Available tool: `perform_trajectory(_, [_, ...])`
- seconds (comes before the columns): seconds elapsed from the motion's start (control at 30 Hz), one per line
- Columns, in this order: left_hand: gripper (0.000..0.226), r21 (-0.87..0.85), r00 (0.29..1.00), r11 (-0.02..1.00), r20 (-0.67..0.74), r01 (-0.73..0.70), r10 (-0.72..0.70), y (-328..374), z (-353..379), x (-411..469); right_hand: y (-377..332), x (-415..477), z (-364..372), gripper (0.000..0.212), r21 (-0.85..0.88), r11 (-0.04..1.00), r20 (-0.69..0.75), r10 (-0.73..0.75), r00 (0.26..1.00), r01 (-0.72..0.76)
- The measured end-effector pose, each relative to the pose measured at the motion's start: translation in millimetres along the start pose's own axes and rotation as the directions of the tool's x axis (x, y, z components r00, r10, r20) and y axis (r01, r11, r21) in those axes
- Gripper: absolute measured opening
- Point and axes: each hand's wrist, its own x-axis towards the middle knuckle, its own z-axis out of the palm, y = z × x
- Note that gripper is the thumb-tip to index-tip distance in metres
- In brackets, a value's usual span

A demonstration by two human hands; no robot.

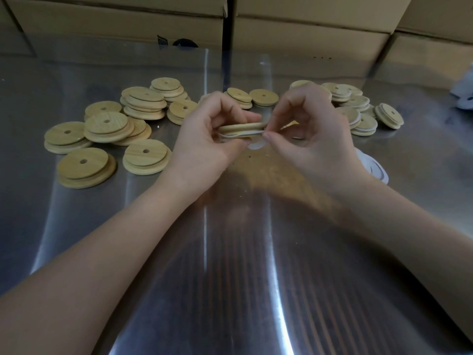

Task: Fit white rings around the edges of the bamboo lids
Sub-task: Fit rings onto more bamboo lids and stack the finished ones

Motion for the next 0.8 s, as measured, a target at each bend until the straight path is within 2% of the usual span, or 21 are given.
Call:
perform_trajectory(0.17, [0.031, 0.099, 0.999, 0.994, 0.002, -0.045, 0.045, -1.4, -1.4, 0.3, 0.5, -0.8, -2.1, 0.023, -0.127, 0.986, 0.038, -0.1, 0.994, 0.104])
perform_trajectory(0.43, [0.03, 0.008, 0.999, 1.0, -0.042, -0.024, 0.024, 0.0, -0.3, -0.3, 2.7, 0.7, -4.4, 0.018, -0.263, 0.946, 0.097, -0.17, 0.981, 0.19])
perform_trajectory(0.63, [0.029, -0.026, 0.998, 1.0, -0.057, 0.005, -0.007, 1.7, 1.6, -1.5, 3.6, 0.5, -4.1, 0.02, -0.26, 0.954, 0.079, -0.132, 0.988, 0.148])
perform_trajectory(0.8, [0.024, -0.08, 0.995, 0.994, -0.053, 0.076, -0.08, 3.8, 1.5, -2.6, 2.4, 1.4, -4.1, 0.024, -0.184, 0.982, 0.052, -0.027, 0.998, 0.036])
